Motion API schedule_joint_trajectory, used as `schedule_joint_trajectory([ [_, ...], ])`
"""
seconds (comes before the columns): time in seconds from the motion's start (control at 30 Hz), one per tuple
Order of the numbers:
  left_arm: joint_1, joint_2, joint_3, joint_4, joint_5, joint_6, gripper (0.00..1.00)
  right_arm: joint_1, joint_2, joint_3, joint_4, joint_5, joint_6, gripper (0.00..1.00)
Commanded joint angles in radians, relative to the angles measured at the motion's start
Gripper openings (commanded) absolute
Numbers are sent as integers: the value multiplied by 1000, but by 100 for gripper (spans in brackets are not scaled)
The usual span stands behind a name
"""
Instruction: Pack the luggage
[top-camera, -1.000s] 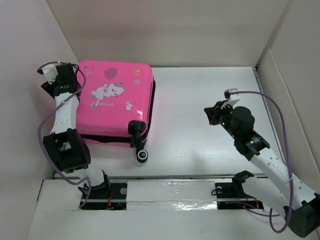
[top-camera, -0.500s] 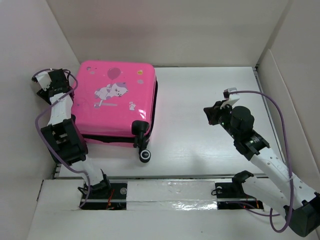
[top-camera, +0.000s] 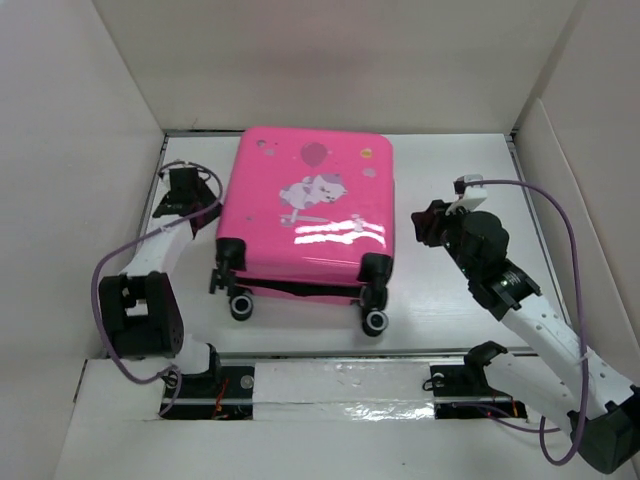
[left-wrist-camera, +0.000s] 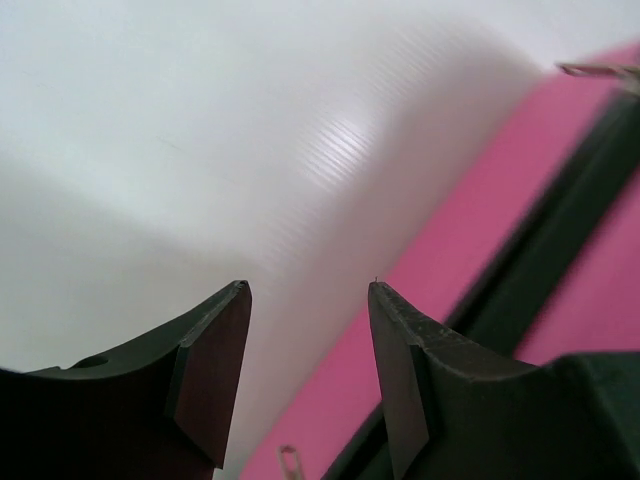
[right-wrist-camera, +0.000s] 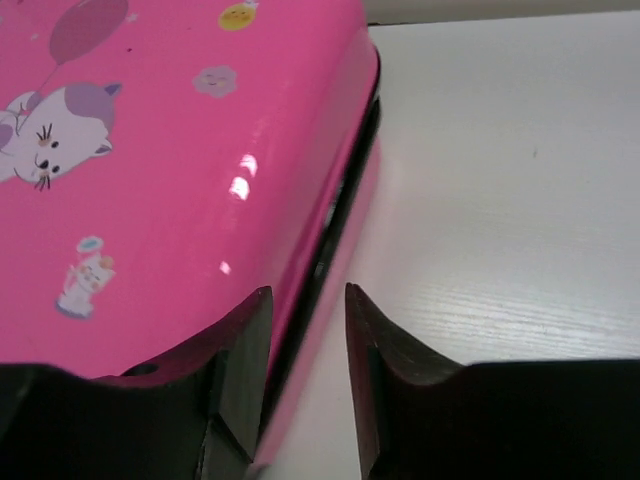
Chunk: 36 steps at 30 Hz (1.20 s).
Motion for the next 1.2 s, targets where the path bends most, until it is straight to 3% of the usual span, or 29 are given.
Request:
schedule_joint_trajectory([
  [0.0, -136, -159, -101, -50, 267, -75, 48, -20, 55, 41, -18, 117, 29, 44],
  [0.37, -174, -427, -342, 85, 267, -125, 49, -284, 187, 24, -12, 222, 125, 39],
  [0.53, -183, -467, -401, 106, 322, -125, 47, -443, 280, 69, 51, 44, 119, 36],
  [0.7, -183, -516, -459, 151, 332, -178, 44, -392, 534, 167, 5, -85, 76, 35],
  [0.8, -208, -517, -561, 307, 365, -271, 43, -346, 649, 202, 26, -166, 72, 34],
  [1.07, -572, -515, -591, 347, 120, -353, 42, -189, 936, 492, 34, -335, 13, 35],
  [1.17, -682, -541, -622, 340, 33, -410, 42, -149, 1092, 719, -32, -430, -27, 35],
])
